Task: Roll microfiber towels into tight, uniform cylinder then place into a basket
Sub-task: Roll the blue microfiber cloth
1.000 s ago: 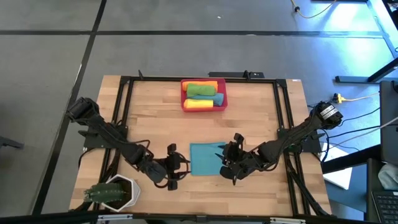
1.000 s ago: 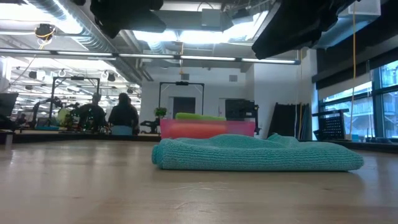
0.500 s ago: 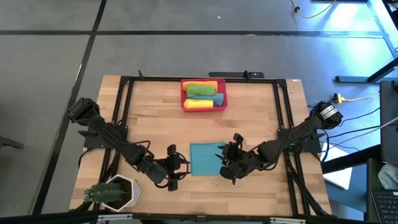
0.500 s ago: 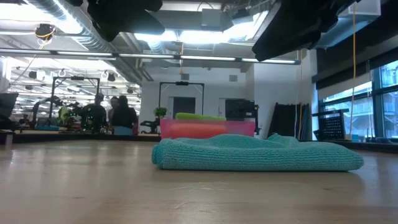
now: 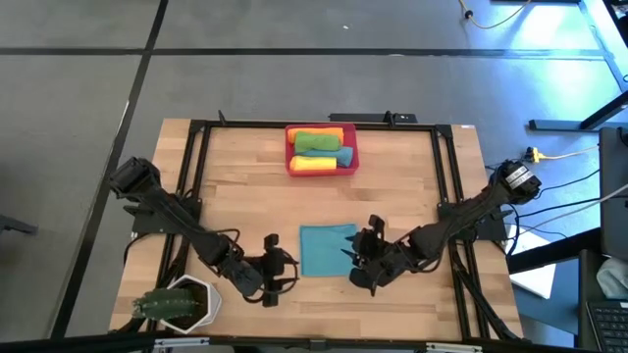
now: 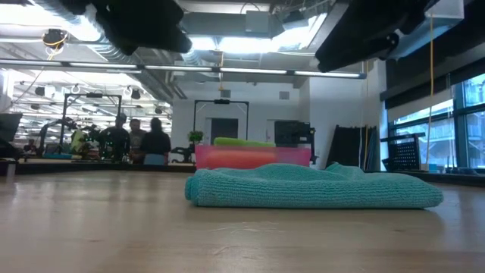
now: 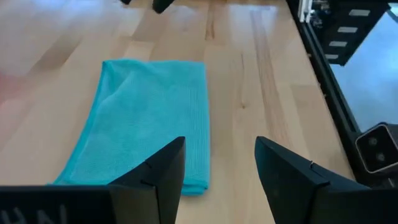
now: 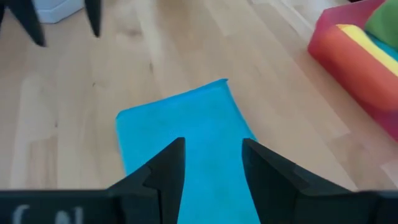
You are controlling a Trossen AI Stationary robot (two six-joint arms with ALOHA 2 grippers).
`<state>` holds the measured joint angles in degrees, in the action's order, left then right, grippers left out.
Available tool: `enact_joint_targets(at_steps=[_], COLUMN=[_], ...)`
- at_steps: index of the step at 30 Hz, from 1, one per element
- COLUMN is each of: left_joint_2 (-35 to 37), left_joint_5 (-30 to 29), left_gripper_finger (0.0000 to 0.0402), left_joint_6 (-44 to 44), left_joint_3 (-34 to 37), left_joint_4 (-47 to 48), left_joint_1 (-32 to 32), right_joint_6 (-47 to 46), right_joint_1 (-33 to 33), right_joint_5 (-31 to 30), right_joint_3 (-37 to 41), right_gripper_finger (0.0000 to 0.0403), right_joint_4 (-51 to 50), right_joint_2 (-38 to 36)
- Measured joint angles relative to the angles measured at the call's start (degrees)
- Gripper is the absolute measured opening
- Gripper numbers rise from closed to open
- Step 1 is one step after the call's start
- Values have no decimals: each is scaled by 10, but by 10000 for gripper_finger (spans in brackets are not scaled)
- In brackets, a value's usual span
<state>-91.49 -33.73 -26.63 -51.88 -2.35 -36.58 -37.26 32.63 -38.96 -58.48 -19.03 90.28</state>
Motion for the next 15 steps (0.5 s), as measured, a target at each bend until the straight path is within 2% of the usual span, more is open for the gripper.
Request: enact_joint_targets(at_steps=[7, 11, 15], left_joint_2=[-41, -49, -49], left_joint_5=[14, 45, 52], left_gripper_finger=[183, 183, 183], left_joint_6=[2, 2, 2], left_joint_3=[0, 0, 0], left_joint_4=[-2, -9, -18], left_joint_1=[28, 48, 55], right_joint_6=[-2, -16, -38], right_joint_1=[2, 2, 11], right_joint_5=[-1, 46, 75], right_joint_3=[0, 0, 0], right_gripper_finger=[161, 161, 161], right_joint_4=[0, 0, 21], right_joint_2=[0, 0, 0])
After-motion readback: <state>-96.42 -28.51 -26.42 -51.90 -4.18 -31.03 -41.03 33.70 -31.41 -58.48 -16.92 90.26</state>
